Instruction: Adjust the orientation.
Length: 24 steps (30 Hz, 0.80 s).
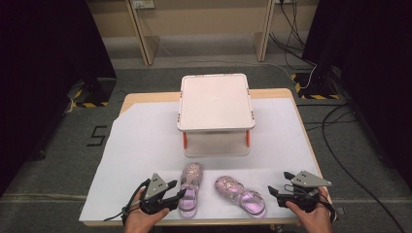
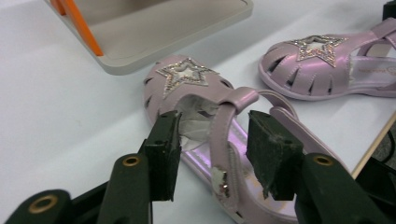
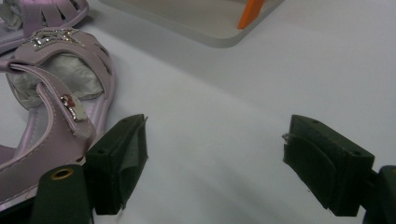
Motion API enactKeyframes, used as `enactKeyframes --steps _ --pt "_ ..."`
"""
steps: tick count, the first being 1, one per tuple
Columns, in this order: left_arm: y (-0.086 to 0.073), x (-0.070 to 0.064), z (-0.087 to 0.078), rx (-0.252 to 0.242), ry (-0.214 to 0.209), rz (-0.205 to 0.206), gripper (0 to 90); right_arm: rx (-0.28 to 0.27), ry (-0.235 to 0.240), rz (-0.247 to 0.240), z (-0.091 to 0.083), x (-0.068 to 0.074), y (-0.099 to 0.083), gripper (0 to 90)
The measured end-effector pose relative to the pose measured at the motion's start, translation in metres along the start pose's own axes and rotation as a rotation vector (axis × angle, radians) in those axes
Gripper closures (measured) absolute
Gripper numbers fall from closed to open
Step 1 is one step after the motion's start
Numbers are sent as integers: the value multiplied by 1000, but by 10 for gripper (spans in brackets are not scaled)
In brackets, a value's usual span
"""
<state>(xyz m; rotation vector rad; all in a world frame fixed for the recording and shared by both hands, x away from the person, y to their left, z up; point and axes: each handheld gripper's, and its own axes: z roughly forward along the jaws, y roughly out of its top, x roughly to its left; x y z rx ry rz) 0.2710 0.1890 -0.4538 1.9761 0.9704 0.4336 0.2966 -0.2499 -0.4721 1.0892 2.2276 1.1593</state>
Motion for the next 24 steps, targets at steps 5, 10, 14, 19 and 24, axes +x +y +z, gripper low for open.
enactKeyframes --steps 5,10,14,19,24 --pt "1 -6 -1 2 -10 18 475 -3 -5 0 0 -1 0 216" --pt "3 -7 -1 -3 3 16 377 -2 -3 1 0 -1 0 218" --pt "4 -7 0 -6 7 9 325 -4 -1 3 0 -1 0 219" --pt "10 -11 3 -11 -2 15 279 0 1 0 1 -4 -2 220" --pt "11 -13 11 7 -10 32 291 2 0 -1 2 -4 -3 221"
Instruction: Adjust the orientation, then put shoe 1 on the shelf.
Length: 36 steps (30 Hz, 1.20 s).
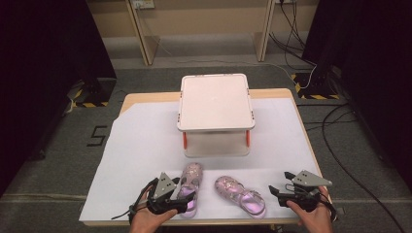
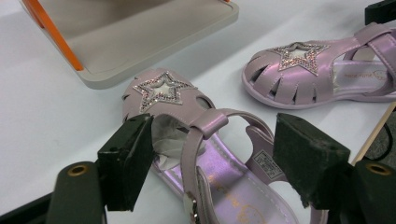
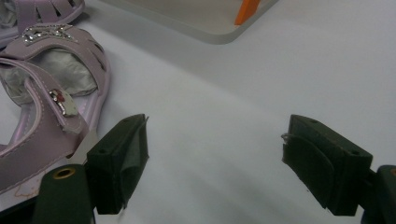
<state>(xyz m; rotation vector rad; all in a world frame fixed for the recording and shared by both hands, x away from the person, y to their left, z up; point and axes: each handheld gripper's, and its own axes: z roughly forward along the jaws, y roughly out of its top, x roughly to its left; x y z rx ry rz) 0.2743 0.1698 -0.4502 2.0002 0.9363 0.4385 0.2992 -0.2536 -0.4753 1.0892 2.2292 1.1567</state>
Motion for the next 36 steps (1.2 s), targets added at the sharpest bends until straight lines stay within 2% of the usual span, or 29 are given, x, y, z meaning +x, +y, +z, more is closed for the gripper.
enactKeyframes --steps 9,12,14,16,20,24,25,29,33,36 --pt "-1 2 6 15 -6 27 397 4 0 -4 0 1 0 223" --pt "-1 3 9 14 -32 26 418 8 4 3 1 2 0 224" --pt "-2 2 10 17 -40 48 450 6 4 -2 1 2 0 224" --pt "-4 1 11 33 -23 81 509 7 4 -3 1 2 0 224" --pt "-8 3 14 35 -15 87 581 5 7 -7 1 2 0 225" --pt "-7 5 16 18 11 121 745 6 14 -18 3 3 0 227" --pt "-6 5 16 12 13 119 760 10 13 -13 3 3 1 228" --pt "-3 6 15 -21 48 156 807 10 14 -17 3 2 0 229" --pt "3 5 12 -39 37 168 837 8 13 -15 2 3 1 231" --pt "7 2 11 -51 48 197 840 10 13 -16 2 5 1 231"
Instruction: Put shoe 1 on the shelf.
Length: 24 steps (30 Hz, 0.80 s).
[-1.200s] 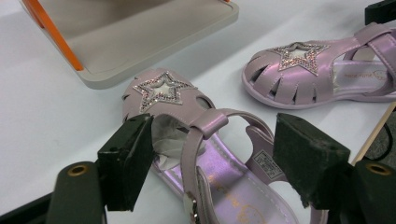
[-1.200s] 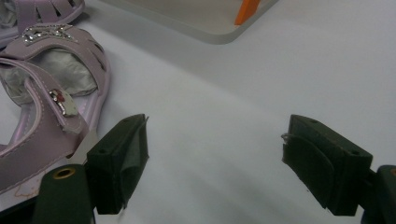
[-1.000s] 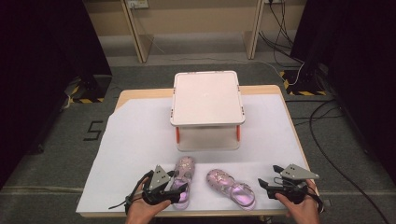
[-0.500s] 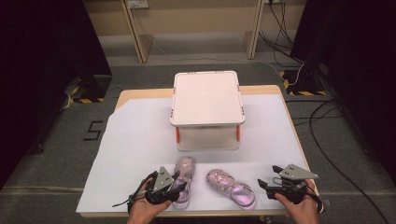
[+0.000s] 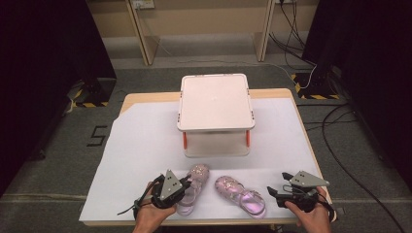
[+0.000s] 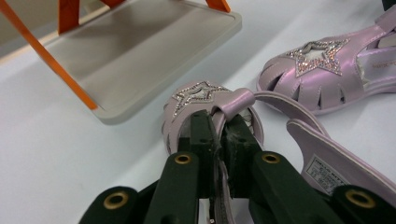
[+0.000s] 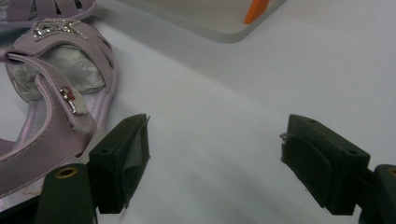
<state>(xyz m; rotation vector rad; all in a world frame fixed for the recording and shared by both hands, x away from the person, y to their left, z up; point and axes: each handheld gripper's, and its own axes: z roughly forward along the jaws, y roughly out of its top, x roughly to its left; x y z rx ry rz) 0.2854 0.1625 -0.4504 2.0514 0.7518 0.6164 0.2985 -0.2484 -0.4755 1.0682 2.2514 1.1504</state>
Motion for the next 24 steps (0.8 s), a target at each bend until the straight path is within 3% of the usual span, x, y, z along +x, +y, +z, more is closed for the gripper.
enactKeyframes --steps 5,8,9,24 --pt "5 6 2 -22 22 -10 840 -2 5 -6 0 0 0 232" --pt "9 10 5 -36 48 5 839 -2 1 -1 0 -1 -1 232" --pt "10 11 7 -35 51 -8 839 1 0 3 0 -1 -1 233" --pt "32 30 44 -61 115 -28 838 -2 5 -1 0 -1 -1 233"
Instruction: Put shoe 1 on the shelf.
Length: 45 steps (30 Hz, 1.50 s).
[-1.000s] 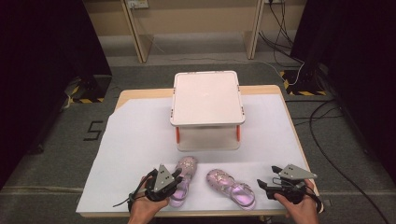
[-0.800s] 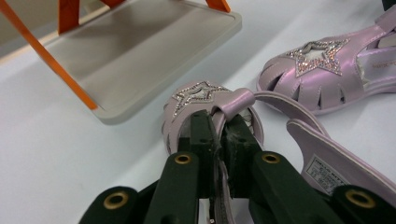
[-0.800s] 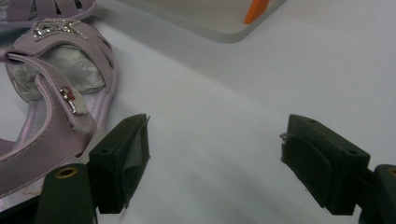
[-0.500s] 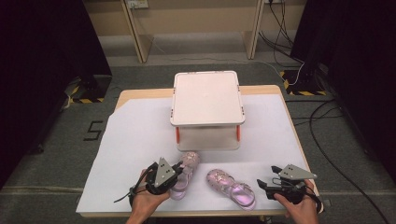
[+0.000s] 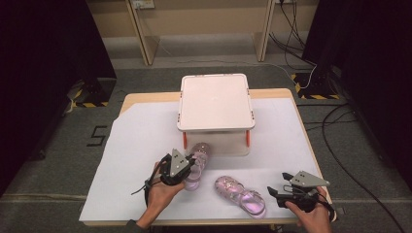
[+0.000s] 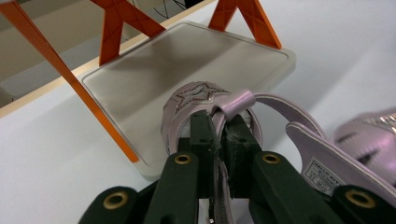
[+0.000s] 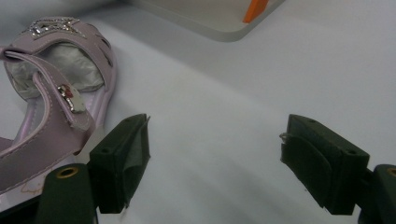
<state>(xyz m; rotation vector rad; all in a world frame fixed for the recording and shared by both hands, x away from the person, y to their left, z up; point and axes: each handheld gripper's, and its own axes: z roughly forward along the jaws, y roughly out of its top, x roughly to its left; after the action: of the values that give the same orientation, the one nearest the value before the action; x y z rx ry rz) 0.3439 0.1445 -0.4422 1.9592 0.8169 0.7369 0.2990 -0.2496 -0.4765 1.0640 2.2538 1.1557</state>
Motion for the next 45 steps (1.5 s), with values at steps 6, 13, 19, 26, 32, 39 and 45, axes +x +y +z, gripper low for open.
enactKeyframes --steps 6,13,19,26,32,39,45 --pt "5 4 18 -3 33 2 837 2 1 0 0 0 0 234" --pt "5 12 38 0 76 1 834 8 0 -5 1 0 0 234" --pt "9 15 51 -2 96 -4 832 7 1 -1 1 0 -1 234" --pt "9 16 67 -2 134 -12 830 10 2 -7 1 0 -1 234" --pt "7 17 73 7 153 -19 822 9 3 -10 1 0 -1 234" --pt "5 19 72 22 153 -32 722 12 6 -13 2 0 -1 234" --pt "8 21 58 1 148 -43 576 11 7 -12 2 1 -1 234"
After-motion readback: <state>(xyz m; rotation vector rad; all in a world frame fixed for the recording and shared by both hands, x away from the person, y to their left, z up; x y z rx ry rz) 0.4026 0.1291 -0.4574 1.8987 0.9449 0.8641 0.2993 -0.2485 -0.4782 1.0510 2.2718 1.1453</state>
